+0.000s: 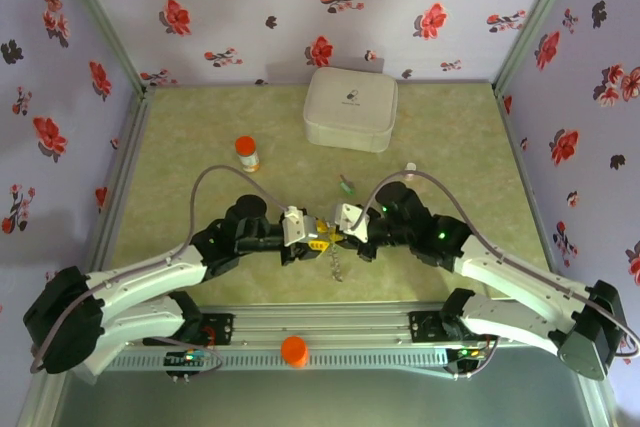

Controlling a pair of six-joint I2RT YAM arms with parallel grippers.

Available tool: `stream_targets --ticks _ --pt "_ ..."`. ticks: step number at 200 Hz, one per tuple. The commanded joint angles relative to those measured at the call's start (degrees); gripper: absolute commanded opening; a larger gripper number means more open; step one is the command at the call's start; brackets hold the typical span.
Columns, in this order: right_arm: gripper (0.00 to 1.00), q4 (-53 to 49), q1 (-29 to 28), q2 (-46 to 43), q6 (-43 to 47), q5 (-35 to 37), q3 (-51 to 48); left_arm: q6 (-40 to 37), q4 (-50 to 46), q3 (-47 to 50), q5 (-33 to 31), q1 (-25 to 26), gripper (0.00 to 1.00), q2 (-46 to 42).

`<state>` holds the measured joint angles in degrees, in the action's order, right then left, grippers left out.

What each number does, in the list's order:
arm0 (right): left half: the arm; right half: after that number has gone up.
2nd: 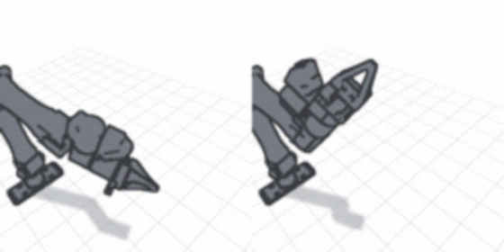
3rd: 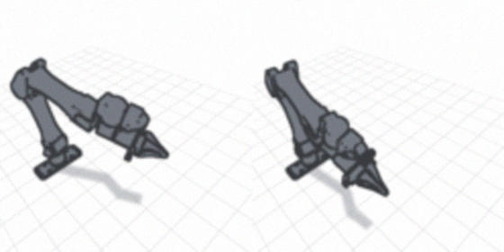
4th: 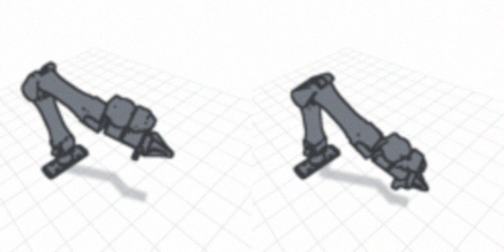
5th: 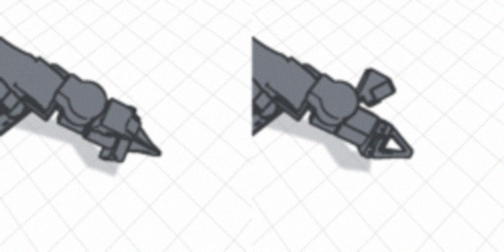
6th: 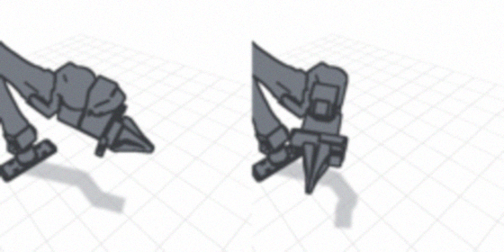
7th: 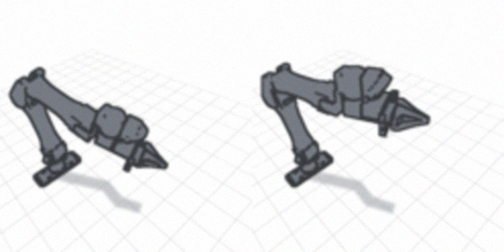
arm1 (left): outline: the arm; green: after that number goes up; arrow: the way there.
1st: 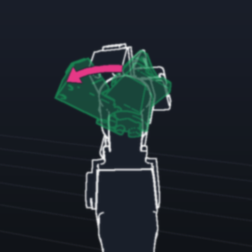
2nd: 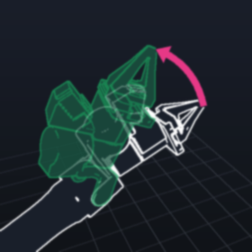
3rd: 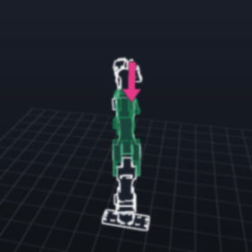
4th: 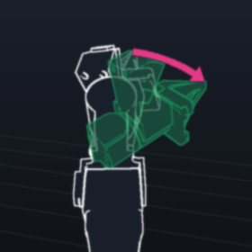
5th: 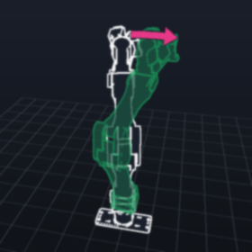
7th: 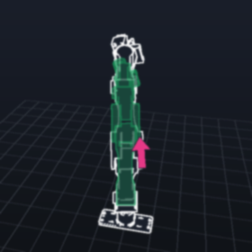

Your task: Put the keys on the keyring

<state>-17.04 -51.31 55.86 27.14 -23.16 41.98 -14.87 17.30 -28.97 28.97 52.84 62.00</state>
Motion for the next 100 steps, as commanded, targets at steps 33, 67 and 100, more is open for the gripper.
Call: stream_targets --ticks 33,67,100 --pt "0.00 -6.84 -2.42 2.08 5.20 1.71 4.56 -3.10 -3.76 -3.24 0.43 1.64 0.16 2.42" --pt "0.10 -4.35 -2.48 0.65 3.20 1.35 3.19 -3.68 -3.69 -2.80 1.01 1.65 0.00 1.36" --pt "0.25 8.87 2.13 -6.18 -6.03 -3.72 -5.57 -2.26 1.03 0.00 0.89 1.65 0.00 -0.70"
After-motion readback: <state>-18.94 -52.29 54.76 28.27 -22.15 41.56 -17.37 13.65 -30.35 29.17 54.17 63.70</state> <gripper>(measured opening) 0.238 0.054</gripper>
